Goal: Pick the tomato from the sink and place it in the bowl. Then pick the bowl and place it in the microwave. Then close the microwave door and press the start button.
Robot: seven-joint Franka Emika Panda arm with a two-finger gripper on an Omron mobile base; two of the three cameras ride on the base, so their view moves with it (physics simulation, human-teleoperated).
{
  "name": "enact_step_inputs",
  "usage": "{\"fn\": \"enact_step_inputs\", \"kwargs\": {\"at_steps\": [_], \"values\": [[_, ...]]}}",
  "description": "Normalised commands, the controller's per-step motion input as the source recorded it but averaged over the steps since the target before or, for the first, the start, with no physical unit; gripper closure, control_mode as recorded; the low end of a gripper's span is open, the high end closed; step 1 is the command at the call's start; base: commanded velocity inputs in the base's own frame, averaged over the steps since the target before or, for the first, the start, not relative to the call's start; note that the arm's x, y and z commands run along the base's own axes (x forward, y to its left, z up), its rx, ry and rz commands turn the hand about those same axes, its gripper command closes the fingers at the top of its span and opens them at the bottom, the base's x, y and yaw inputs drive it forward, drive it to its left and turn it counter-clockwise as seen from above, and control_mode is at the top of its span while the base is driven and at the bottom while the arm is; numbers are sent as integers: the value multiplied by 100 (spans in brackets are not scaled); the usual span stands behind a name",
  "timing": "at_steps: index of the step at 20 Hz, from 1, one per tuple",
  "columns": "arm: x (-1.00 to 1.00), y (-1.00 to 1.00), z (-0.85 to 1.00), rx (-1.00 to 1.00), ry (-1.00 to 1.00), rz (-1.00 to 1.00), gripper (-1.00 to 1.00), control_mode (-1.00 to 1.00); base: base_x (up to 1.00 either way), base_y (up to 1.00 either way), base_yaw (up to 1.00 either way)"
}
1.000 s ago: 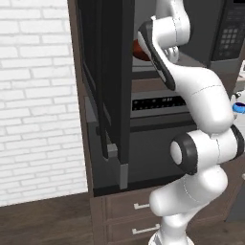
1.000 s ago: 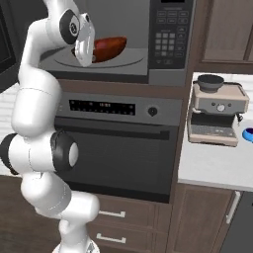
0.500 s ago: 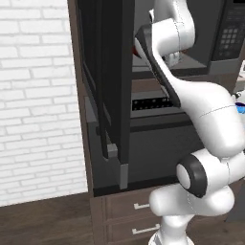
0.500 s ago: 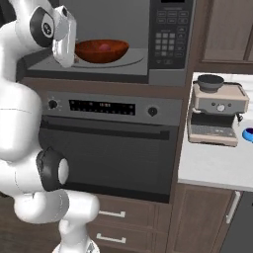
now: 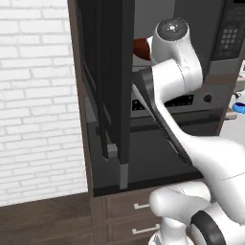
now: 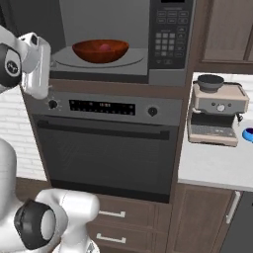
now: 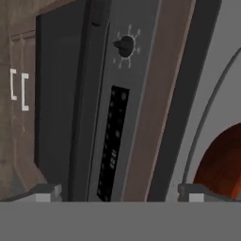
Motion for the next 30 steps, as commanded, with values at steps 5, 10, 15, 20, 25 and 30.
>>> {"fn": "enact_step_inputs", "kwargs": {"at_steps": [5,10,15,20,25,30], "values": [[-100,-23,-24,15,0,19,-100,-100,0,0,0],[-100,5,-45,14,0,30,-100,-100,0,0,0],[-100,56,-47,0,0,31,-100,-100,0,0,0],[-100,22,-3,3,2,11,-100,-100,0,0,0],[-96,28,-1,4,17,0,-100,-100,0,0,0],[-92,62,-1,0,13,0,-100,-100,0,0,0]]}}
